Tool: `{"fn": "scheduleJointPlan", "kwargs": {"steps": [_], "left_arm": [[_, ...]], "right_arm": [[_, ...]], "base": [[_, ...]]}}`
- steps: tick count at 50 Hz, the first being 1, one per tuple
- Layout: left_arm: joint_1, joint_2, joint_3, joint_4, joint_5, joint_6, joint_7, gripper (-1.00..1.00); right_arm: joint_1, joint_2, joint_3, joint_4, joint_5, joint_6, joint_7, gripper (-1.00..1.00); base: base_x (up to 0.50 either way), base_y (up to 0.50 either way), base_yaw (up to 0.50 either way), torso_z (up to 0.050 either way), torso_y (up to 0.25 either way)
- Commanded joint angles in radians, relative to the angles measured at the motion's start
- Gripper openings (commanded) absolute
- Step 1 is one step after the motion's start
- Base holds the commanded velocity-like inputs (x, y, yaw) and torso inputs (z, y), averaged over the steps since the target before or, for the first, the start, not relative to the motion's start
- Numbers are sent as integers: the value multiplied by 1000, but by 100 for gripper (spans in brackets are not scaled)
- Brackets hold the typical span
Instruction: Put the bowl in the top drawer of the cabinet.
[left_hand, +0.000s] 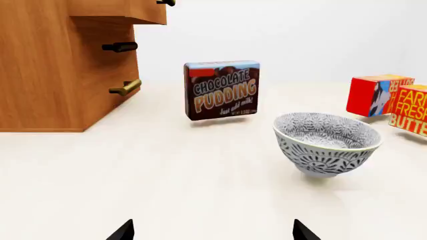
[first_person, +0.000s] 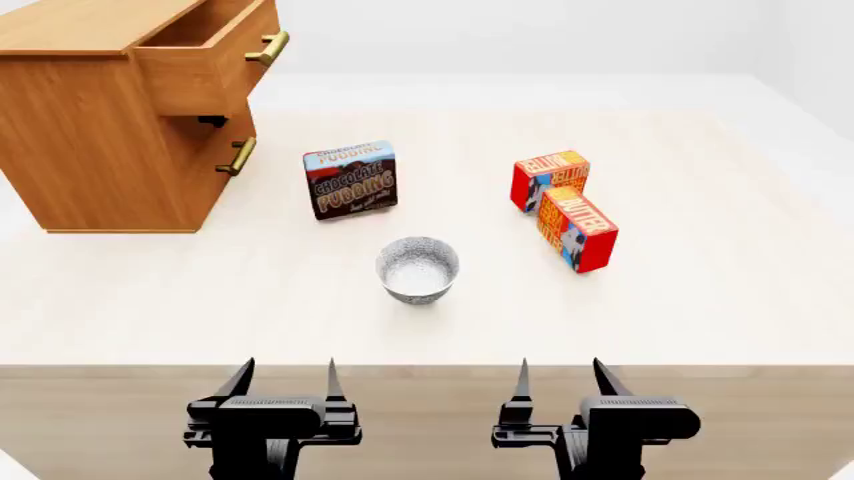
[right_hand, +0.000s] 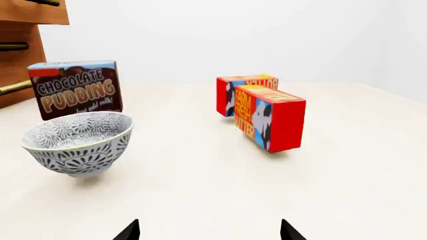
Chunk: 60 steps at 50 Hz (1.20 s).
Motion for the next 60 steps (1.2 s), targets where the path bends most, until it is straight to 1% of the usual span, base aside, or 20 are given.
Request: {"fn": "scheduleJointPlan", "kwargs": {"steps": [1, 6, 8, 9, 11, 14, 15, 18, 22, 26, 32, 36, 41, 44, 47, 49, 53, 56, 60], "left_arm": [[-4, -15, 17, -4, -11, -2, -25, 100], [-17, -35, 35, -12, -30, -28, -47, 100], [-25, -43, 38, -1, -77, -70, -17, 100], [-29, -47, 40, 7, -90, -93, -9, 100], [-43, -55, 47, 22, -105, -132, -1, 100], [-79, -72, 51, 49, -142, -220, 19, 100], [-100, -79, 52, 52, -134, -227, 13, 100], [-174, -96, 42, 61, -151, -301, 9, 100], [-285, -122, 53, 22, -94, -308, -28, 100], [-377, -144, 55, 32, -88, -384, -30, 100], [-567, -161, 35, 47, -141, -602, -8, 100], [-717, -172, 50, -19, -141, -694, -3, 100], [-907, -175, 70, -152, -121, -752, -11, 100], [-1021, -173, 70, -219, -126, -808, -8, 100], [-1119, -177, 87, -264, -122, -840, 0, 100], [-1185, -181, 120, -309, -99, -834, 1, 100], [-1313, -177, 129, -436, -87, -823, 0, 100], [-1395, -173, 122, -512, -91, -820, 3, 100], [-1473, -180, 149, -553, -88, -825, 38, 100]], "right_arm": [[6, 14, -24, 5, 2, 4, 31, 100], [23, 29, -61, 12, -26, 18, 90, 100], [27, 36, -66, -5, 41, 67, 41, 100], [29, 39, -69, -8, 43, 73, 44, 100], [38, 46, -74, -25, 31, 94, 62, 100], [66, 65, -82, -83, -3, 165, 89, 100], [84, 72, -82, -110, -17, 201, 99, 100], [140, 86, -69, -169, -16, 308, 104, 100], [242, 118, -89, -172, -75, 440, 125, 100], [344, 138, -96, -170, -88, 560, 109, 100], [507, 170, -153, -213, -138, 750, 72, 100], [642, 174, -160, -251, -137, 891, 30, 100], [858, 163, -117, -234, -93, 1055, -28, 100], [975, 172, -110, -198, -97, 1090, -29, 100], [1057, 185, -115, -154, -114, 1061, -11, 100], [1103, 199, -130, -130, -134, 1024, 6, 100], [1190, 218, -190, -64, -164, 1019, 9, 100], [1258, 227, -229, -56, -183, 1056, -2, 100], [1339, 242, -261, -32, -196, 1085, -18, 100]], "base": [[0, 0, 0, 0, 0], [0, 0, 0, 0, 0], [0, 0, 0, 15, 0], [0, 0, 0, 50, 0], [0, 0, 0, 50, 0], [0, 0, 0, 50, 0], [0, 0, 0, 50, 0], [0, 0, 0, 50, 0], [0, 0, 0, 50, 0], [0, 0, 0, 50, 0], [0, 0, 0, 50, 0], [0, 0, 0, 50, 0], [0, 0, 0, 50, 0], [0, 0, 0, 50, 0], [0, 0, 0, 50, 0], [18, 0, 0, 50, 0], [148, 0, 0, 50, 0], [380, 0, 0, 50, 0], [500, 0, 0, 50, 0]]}}
